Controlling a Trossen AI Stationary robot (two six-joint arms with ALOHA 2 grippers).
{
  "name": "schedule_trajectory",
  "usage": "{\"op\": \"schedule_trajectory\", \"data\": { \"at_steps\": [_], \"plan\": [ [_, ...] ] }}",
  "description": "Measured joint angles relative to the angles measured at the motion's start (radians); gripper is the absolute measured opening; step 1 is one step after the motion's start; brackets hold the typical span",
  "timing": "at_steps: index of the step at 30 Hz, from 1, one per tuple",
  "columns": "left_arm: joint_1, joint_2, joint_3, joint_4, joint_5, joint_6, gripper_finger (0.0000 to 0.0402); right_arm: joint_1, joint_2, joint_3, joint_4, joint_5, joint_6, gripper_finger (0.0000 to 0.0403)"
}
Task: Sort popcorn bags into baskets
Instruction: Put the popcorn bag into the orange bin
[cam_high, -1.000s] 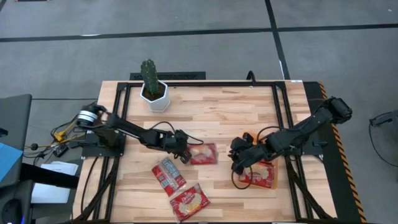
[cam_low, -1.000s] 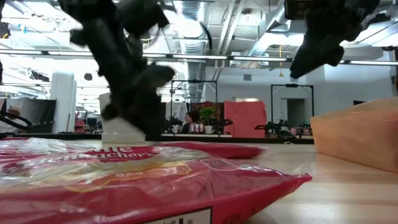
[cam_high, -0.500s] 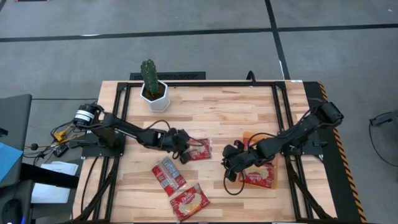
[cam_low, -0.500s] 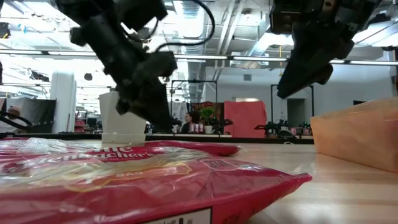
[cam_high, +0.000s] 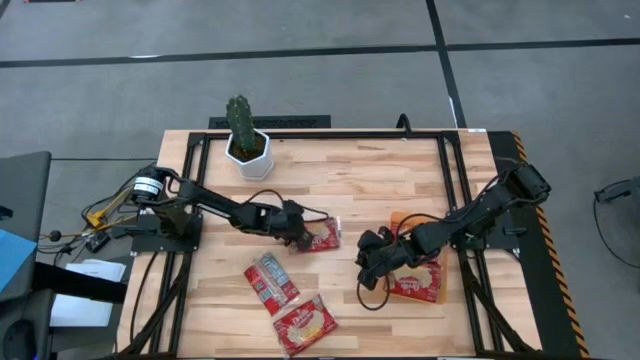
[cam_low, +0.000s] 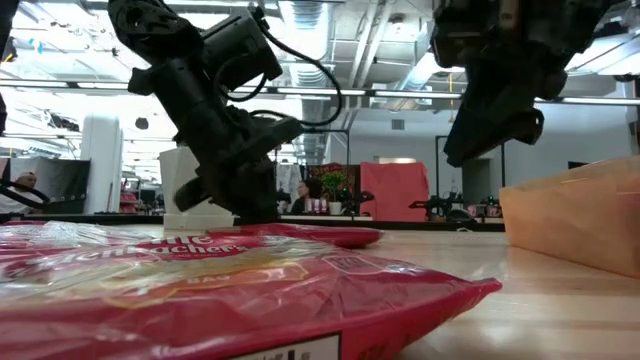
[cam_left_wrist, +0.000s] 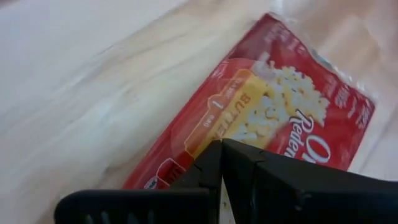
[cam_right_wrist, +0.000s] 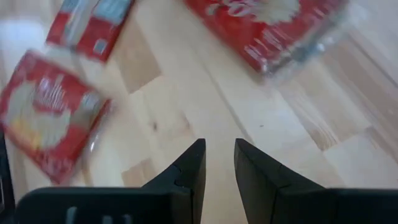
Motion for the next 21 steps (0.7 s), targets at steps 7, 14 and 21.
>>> {"op": "schedule_trajectory", "data": {
  "at_steps": [7,14,21],
  "plan": [
    [-0.036,-0.004,-0.044,-0.04,-0.04,-0.367,0.0,-0.07,0.004,-0.001,0.035,0.039,0.195,0.0109],
    [-0.082,0.002,-0.082,0.083,-0.056,-0.585,0.0,-0.139,0.004,-0.001,0.1,0.043,0.276,0.016],
    [-0.101,0.002,-0.082,0.084,-0.061,-0.686,0.0,-0.208,0.014,-0.001,0.106,0.043,0.288,0.0238]
  ]
}}
